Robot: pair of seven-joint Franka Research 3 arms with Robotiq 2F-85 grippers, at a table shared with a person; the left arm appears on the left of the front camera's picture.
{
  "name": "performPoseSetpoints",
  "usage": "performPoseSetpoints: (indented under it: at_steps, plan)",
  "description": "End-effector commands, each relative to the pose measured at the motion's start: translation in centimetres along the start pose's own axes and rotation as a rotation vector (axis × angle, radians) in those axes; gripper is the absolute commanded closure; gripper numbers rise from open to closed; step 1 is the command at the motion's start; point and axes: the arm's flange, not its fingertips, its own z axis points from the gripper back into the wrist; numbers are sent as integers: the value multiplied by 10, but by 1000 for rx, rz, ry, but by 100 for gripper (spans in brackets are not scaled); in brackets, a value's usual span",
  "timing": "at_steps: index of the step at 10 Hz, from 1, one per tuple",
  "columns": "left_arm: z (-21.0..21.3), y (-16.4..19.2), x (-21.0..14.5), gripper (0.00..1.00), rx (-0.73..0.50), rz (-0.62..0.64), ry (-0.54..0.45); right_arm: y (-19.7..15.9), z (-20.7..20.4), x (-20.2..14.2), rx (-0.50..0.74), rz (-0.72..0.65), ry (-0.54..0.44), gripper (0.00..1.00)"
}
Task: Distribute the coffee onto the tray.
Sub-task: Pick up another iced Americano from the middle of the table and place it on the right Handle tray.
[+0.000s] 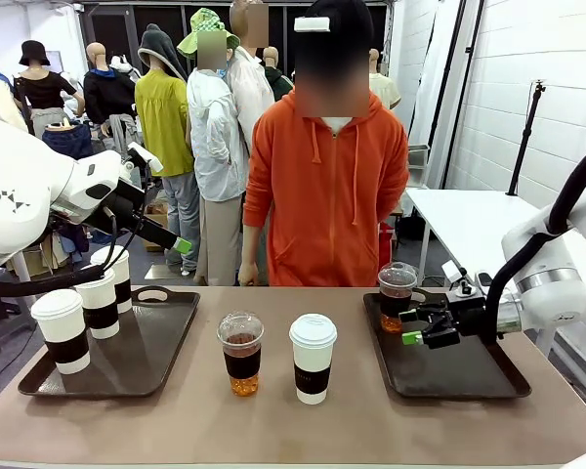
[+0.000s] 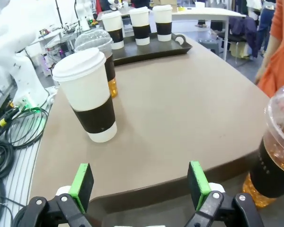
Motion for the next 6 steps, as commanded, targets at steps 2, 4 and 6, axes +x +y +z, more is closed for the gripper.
performPoseSetpoints:
  at_steps: [2,4,6]
  plan:
    - [0,1,-1,0,-11,5,-1,12,-11,2,-5,62,-42,0]
    - [0,1,-1,0,-11,5,-1,15,-15,-1,13,93,-56,0]
    - [0,1,-1,0,-11,5,-1,14,-24,-8,56,70,-75,0]
